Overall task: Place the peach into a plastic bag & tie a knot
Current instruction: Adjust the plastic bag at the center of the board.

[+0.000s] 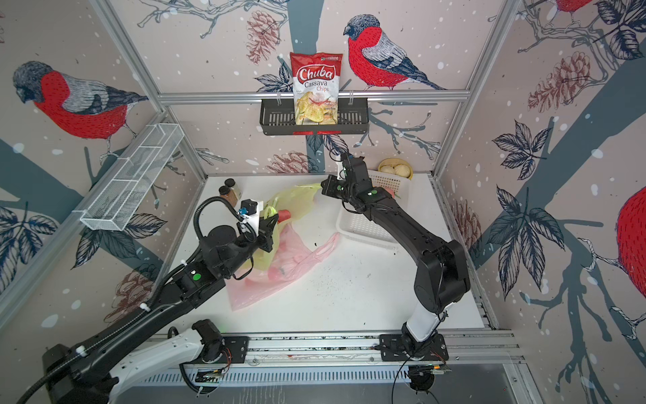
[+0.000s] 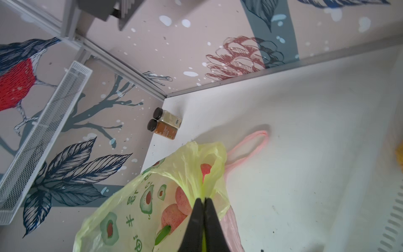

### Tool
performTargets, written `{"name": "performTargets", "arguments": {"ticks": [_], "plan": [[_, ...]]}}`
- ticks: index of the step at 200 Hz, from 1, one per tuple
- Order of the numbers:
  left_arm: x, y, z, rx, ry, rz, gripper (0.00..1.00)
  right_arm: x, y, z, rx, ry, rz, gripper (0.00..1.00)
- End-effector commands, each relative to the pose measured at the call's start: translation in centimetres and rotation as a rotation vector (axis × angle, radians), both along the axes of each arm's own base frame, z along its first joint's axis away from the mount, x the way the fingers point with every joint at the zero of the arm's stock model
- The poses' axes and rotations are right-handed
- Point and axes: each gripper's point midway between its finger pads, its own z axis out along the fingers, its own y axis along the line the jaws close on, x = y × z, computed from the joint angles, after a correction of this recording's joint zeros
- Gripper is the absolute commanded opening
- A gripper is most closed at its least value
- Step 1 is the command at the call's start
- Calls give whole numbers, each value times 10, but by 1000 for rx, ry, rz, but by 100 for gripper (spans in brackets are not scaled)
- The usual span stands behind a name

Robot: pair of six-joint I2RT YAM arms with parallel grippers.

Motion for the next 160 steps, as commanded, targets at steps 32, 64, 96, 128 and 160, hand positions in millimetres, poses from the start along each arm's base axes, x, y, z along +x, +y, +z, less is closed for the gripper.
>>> {"name": "performTargets", "arguments": {"ticks": [32, 64, 96, 128, 160], "plan": [[-30, 46, 99, -44, -155, 87, 0, -96, 5, 126, -70, -300, 44, 0], [-48, 57, 128, -96, -195, 62, 0, -150, -32, 164, -15, -357, 3, 0], [-54, 46, 135, -129, -201, -9, 0, -187, -74, 182, 56, -355, -40, 0], [-51, 2, 127, -117, -151, -193, 0, -198, -107, 169, 66, -300, -134, 0], [-28, -37, 81, -93, -39, -269, 0, -181, -126, 113, -67, -201, -262, 0]]}}
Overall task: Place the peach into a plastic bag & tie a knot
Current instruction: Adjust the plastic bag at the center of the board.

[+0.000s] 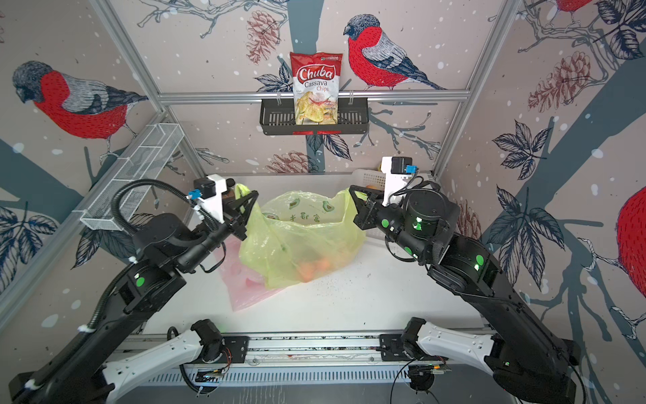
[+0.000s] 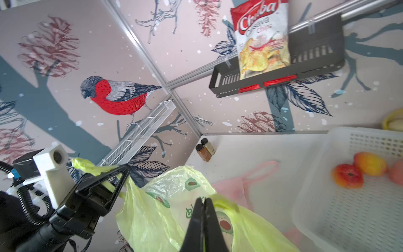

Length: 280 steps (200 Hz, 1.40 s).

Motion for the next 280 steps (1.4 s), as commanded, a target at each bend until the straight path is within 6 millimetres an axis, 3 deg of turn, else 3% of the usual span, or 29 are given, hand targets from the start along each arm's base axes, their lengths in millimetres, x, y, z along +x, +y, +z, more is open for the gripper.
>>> {"name": "performTargets", "arguments": {"ticks": [1, 31, 37, 52, 57, 72, 85, 96, 119, 136, 153, 156, 164, 168, 186, 208, 280], "plan": [[5, -26, -21, -10, 47, -94, 0, 15, -19, -45, -82, 105, -142, 0], [30, -40, -55, -39, 114, -129, 0, 48, -36, -101, -167, 184, -231, 0], [35, -42, -71, -39, 146, -148, 0, 56, -41, -113, -175, 205, -241, 0], [46, -45, -88, -62, 183, -190, 0, 76, -53, -132, -174, 238, -259, 1], [47, -47, -92, -64, 187, -204, 0, 81, -56, -133, -173, 234, -262, 9], [50, -55, -99, -59, 194, -249, 0, 87, -59, -123, -164, 184, -267, 51], [47, -63, -100, -55, 189, -308, 0, 86, -54, -100, -155, 116, -225, 66], [45, -69, -99, -49, 185, -347, 0, 82, -48, -77, -141, 56, -182, 71], [45, -77, -98, -18, 191, -391, 0, 68, -27, -31, -119, -58, -64, 69], [43, -82, -106, 7, 214, -424, 0, 54, 8, -13, -125, -96, 83, 68], [43, -85, -113, 18, 232, -439, 0, 42, 54, -14, -168, -88, 218, 68], [44, -85, -103, 12, 212, -441, 0, 40, 61, -15, -176, -86, 237, 68], [44, -86, -103, 15, 215, -445, 0, 34, 77, -13, -185, -84, 280, 68], [44, -87, -104, 18, 216, -446, 0, 39, 91, -24, -208, -59, 292, 68], [44, -88, -105, 21, 219, -451, 0, 46, 116, -34, -231, -28, 307, 65], [43, -88, -104, 21, 219, -458, 0, 55, 129, -42, -251, -10, 298, 59], [37, -86, -102, 31, 211, -471, 0, 53, 146, -59, -249, 31, 359, 43]]}}
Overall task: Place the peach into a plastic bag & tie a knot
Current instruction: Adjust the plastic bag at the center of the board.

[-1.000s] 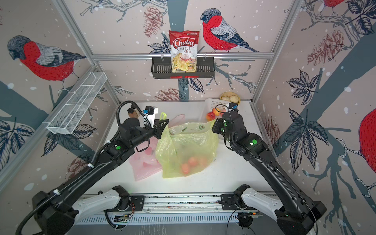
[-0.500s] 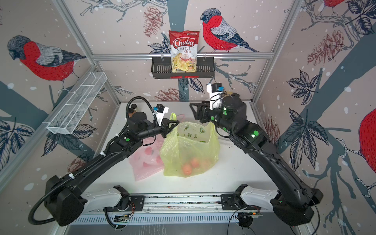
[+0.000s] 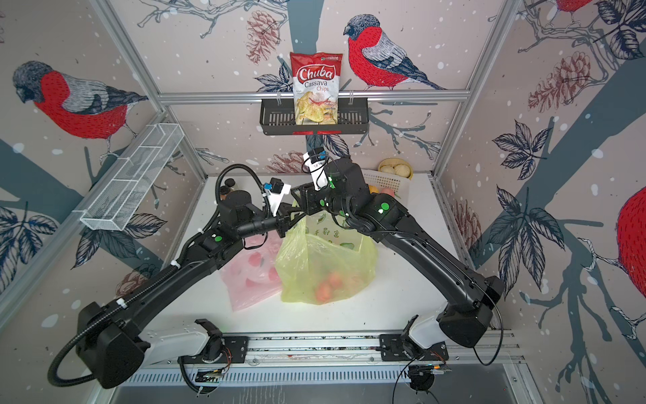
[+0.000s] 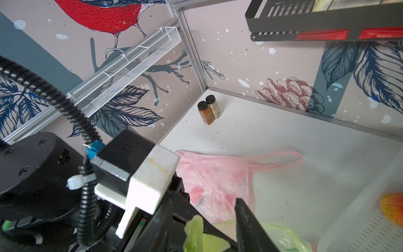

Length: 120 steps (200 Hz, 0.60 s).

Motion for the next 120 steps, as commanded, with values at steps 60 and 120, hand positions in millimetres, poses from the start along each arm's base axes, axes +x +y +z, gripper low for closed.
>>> {"name": "performTargets", "arguments": {"ticks": [60, 120], "plan": [[-7, 0, 15, -24, -38, -29, 0, 1, 9, -3, 32, 8, 21, 12], [-4, 28, 18, -77, -65, 148, 68, 8, -5, 24, 180, -13, -109, 0]]}}
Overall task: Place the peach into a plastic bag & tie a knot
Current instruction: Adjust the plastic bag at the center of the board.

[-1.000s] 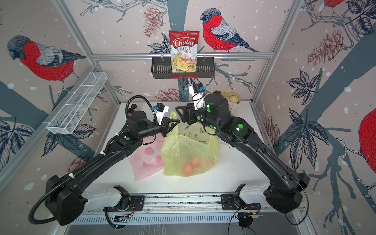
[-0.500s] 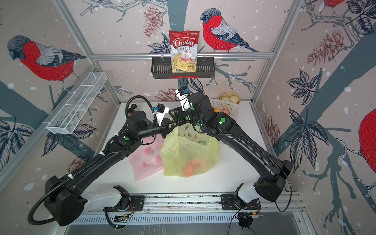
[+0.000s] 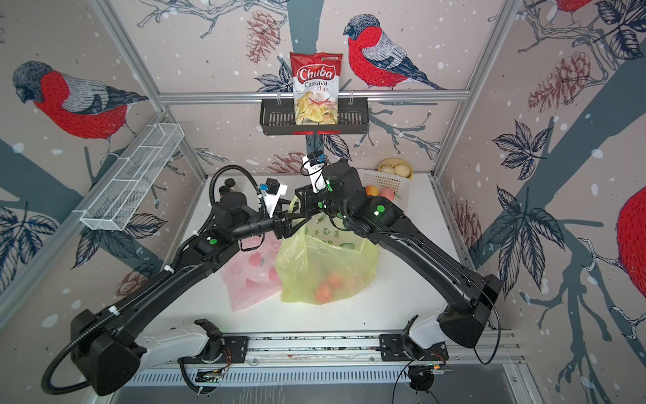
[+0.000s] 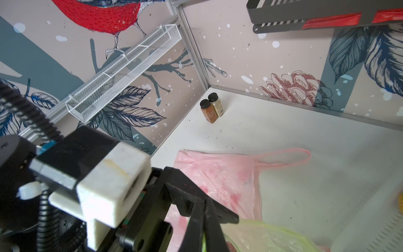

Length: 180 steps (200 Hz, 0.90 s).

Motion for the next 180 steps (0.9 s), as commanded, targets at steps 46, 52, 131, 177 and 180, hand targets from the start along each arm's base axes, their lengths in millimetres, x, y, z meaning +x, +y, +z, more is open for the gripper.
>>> {"name": "performTargets", "arguments": {"ticks": [46, 52, 131, 177, 180], "plan": [[1, 28, 38, -119, -153, 199, 69, -4, 9, 31, 138, -23, -67, 0], [0, 27, 42, -119, -168, 202, 70, -5, 12, 32, 139, -24, -64, 0], [20, 26, 51, -122, -206, 413, 46, -10, 27, 38, 160, -17, -84, 0], [21, 26, 34, -93, -184, 417, 15, -7, 8, 46, 185, -40, -141, 0], [21, 27, 34, -93, -183, 417, 14, -7, 8, 46, 186, -39, -142, 0]]}}
